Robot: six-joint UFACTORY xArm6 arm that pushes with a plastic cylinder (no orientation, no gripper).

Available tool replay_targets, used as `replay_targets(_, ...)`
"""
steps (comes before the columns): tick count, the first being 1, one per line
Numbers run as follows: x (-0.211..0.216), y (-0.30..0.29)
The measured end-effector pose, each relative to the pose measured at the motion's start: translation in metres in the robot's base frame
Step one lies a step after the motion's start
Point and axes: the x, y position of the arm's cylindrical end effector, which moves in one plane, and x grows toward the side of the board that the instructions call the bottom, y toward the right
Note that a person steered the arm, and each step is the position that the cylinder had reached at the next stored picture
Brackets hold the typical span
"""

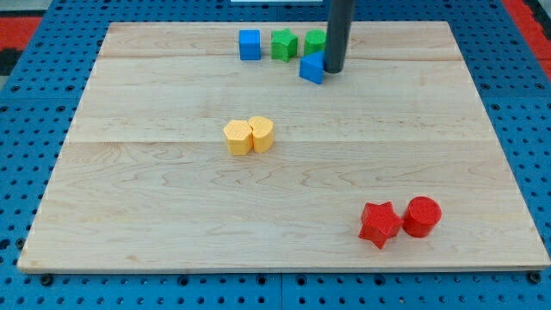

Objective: Drag the triangle left to the cube

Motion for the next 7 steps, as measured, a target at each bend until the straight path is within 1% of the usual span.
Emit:
replay_targets(4, 0.003, -0.110)
replay_targets(6, 0.034, -0.139)
replay_targets(7, 0.034, -0.169)
